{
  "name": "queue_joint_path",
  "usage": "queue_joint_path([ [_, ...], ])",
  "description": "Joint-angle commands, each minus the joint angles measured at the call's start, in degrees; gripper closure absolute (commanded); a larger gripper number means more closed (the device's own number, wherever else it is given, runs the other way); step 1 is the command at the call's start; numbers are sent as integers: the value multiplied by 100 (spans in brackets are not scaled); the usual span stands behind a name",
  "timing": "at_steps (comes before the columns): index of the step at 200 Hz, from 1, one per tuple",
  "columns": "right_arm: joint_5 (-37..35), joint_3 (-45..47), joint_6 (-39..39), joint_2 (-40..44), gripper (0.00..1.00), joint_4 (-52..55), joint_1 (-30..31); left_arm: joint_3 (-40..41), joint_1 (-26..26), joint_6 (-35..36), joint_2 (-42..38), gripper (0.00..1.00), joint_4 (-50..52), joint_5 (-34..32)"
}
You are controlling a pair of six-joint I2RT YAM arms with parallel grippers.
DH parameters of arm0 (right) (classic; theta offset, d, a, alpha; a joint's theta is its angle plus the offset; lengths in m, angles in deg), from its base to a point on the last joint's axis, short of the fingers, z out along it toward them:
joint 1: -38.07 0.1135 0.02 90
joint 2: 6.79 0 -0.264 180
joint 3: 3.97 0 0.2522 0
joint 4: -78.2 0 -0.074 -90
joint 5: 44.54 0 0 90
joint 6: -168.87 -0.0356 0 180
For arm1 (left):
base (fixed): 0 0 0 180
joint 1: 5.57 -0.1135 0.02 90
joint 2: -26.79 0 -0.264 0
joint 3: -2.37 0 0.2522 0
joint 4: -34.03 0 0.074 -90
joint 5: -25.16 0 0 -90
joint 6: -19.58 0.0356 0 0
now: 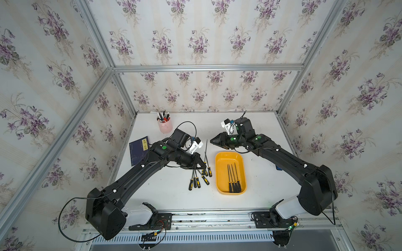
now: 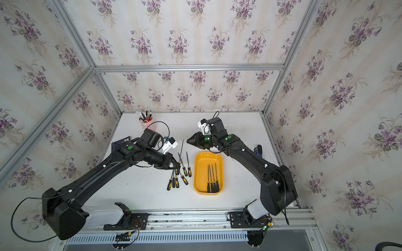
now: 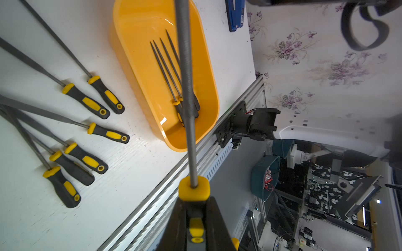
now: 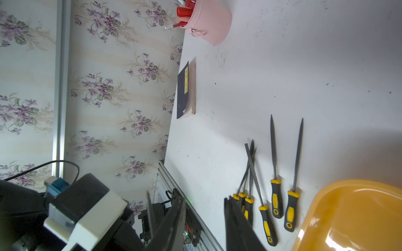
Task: Put the file tool into the storage box
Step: Pick up the file tool from the center of the board.
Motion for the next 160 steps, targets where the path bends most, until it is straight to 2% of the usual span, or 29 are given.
queue_joint_path([
  [1,295,41,-188,49,64,-506,-6,-59,25,-44,131,100,-174,269],
  [80,441,172,-324,-11,67,-714,98,-81,103,-87,357,100,-361,288],
  [100,436,152,-355,-44,76,-749,133,-60,121,-100,366,100,-372,267],
  [133,449,138,-351,-92,100,-704,160,-11,121,-122,366,100,-413,259],
  [160,329,125,-300,-26,100,-569,161,1,116,-105,388,97,-361,179],
])
